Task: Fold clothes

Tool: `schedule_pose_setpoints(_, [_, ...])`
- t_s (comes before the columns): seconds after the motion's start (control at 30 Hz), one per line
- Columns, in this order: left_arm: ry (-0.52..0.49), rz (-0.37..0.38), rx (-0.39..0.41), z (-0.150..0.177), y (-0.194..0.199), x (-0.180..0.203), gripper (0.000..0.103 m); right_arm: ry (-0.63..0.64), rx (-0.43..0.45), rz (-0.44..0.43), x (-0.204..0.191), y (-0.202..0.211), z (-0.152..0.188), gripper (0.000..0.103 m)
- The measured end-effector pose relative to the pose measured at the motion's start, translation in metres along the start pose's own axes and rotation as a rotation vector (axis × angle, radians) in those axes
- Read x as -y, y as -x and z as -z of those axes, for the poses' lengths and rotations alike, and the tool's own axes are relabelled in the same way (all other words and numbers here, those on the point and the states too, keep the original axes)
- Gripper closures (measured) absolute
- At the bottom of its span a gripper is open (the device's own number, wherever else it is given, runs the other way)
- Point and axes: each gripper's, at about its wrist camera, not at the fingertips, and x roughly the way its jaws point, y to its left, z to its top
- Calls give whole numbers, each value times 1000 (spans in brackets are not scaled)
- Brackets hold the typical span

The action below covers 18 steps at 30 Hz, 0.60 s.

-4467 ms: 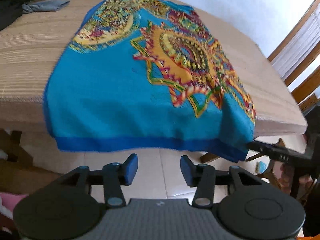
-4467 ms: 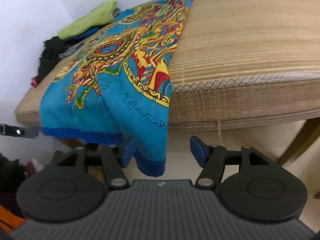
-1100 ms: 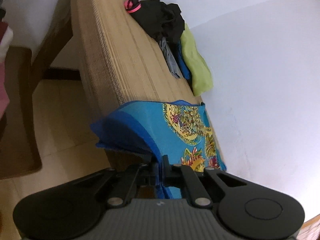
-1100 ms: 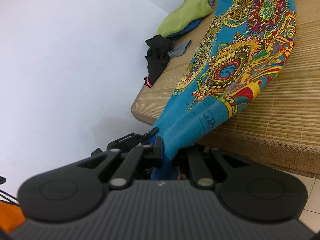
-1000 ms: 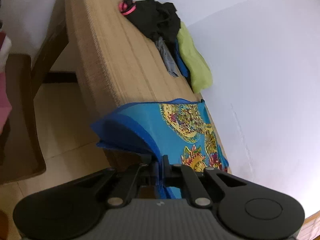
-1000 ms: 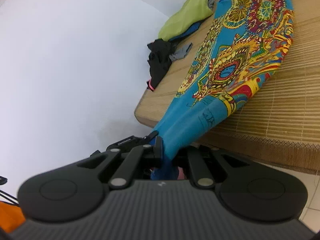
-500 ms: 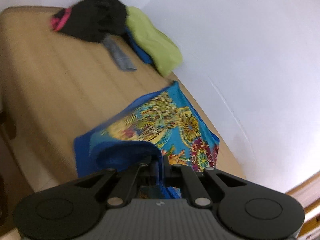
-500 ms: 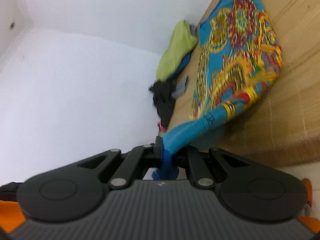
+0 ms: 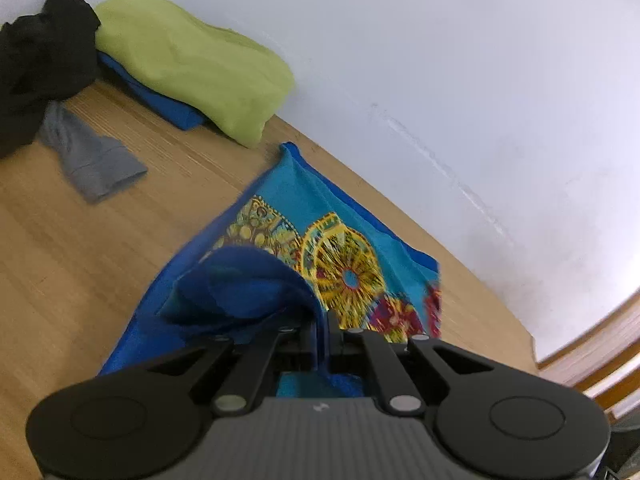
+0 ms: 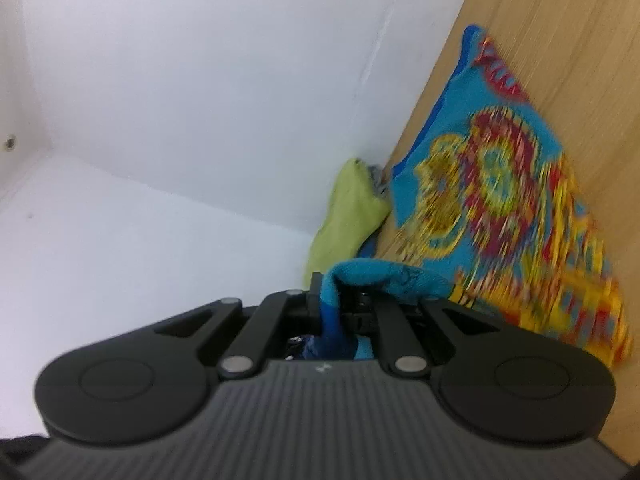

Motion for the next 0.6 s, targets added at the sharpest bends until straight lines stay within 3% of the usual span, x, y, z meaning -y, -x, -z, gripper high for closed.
schedule_pose_setpoints(0.27, [-45, -104, 47, -41, -92, 27, 100, 56, -33, 140, 41, -83, -69, 96])
schedule_pose_setpoints(0.4, [-51, -168, 33, -62, -144, 27, 97, 86, -51, 210, 60, -125, -103, 95])
schedule_pose_setpoints(0.47, [-59, -202, -8, -71, -174, 21, 90, 102, -60, 245, 70, -146, -119, 93])
schedule_pose_setpoints(0.6, [-68, -283, -82, -89, -206, 9, 72, 169, -105, 438, 88, -184, -137, 80])
